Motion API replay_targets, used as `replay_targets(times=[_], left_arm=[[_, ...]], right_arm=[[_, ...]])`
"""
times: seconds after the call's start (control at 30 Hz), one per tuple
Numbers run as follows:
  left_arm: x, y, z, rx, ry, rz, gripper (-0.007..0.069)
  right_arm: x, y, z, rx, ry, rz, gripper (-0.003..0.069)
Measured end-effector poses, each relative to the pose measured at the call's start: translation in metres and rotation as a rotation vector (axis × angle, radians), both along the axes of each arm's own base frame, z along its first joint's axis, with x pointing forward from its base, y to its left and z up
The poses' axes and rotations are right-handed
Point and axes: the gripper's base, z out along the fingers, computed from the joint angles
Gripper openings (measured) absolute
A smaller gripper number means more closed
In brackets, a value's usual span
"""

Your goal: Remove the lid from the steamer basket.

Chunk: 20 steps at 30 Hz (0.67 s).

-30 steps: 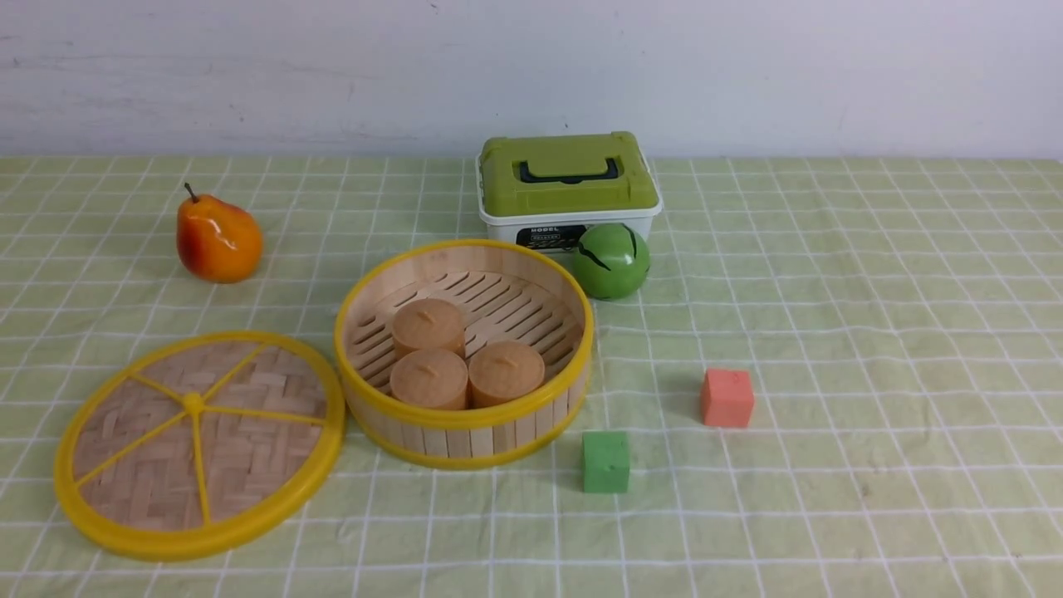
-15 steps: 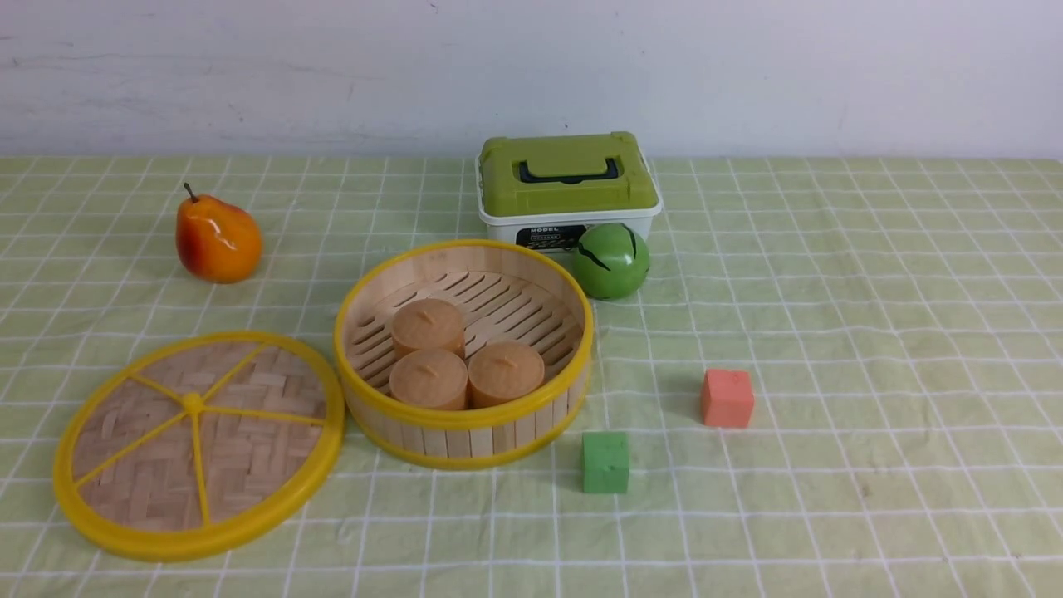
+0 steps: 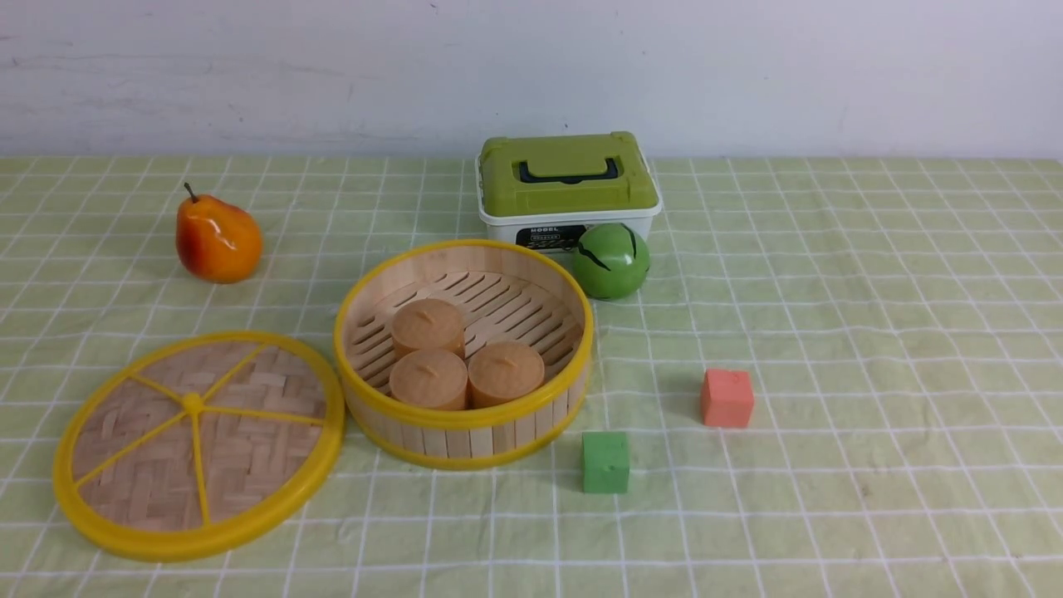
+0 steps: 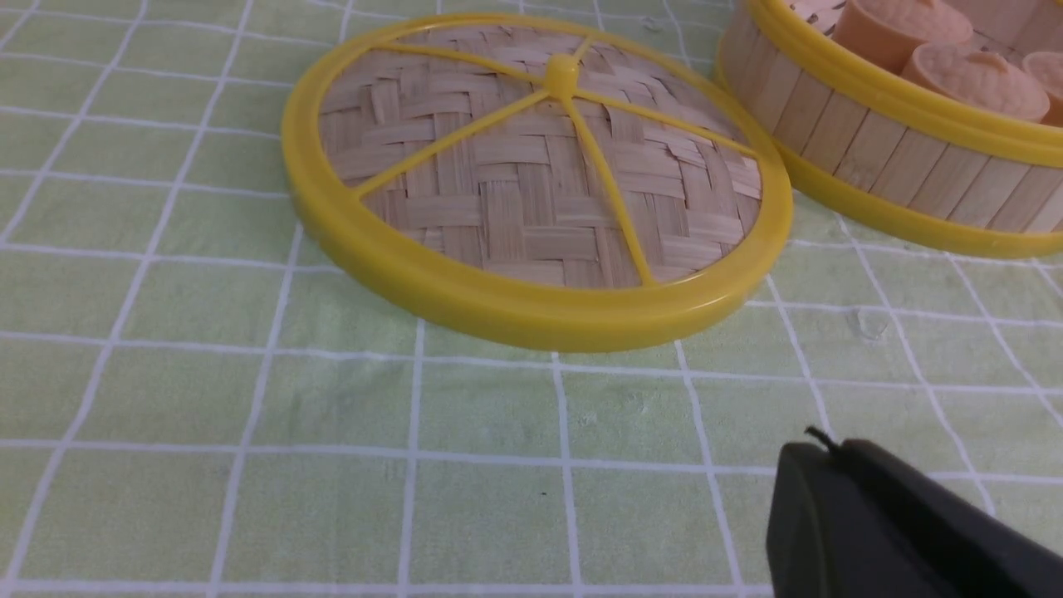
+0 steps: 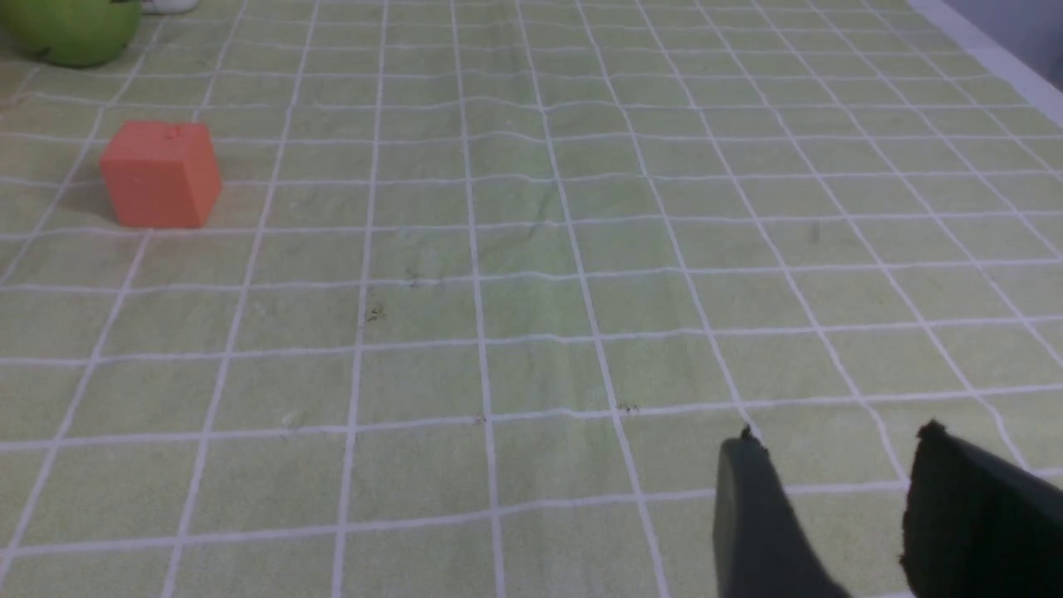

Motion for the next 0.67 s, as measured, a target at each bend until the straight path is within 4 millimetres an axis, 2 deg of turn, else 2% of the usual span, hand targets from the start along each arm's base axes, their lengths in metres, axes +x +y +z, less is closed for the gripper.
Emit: replay_targets(times=[0.67], left_arm=[[0.0,0.0,0.0,0.0,0.0,0.0,0.0008]], right_arm=[[0.0,0.0,0.0,0.0,0.0,0.0,0.0241]])
